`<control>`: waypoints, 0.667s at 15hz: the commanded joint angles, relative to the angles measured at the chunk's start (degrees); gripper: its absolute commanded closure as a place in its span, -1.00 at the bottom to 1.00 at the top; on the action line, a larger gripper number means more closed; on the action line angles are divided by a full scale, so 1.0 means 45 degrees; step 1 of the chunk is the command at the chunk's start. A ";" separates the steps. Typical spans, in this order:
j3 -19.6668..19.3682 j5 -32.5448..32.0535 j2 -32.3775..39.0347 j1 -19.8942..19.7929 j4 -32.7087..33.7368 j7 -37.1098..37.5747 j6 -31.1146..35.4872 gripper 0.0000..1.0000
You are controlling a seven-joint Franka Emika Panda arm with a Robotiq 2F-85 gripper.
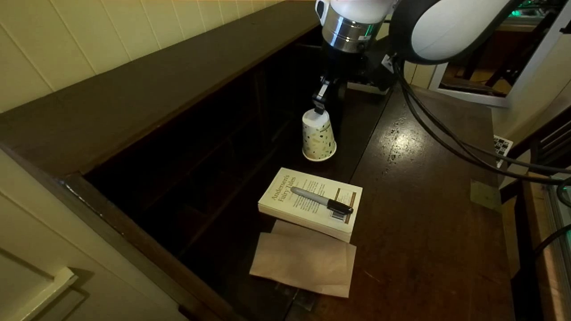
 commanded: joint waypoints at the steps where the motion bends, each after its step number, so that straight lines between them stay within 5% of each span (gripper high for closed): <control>1: 0.0086 -0.1641 -0.0189 0.0314 0.0315 -0.0507 -0.1289 0.99; 10: 0.0514 -0.6320 0.0275 0.0738 0.0766 -0.0213 -0.3203 0.99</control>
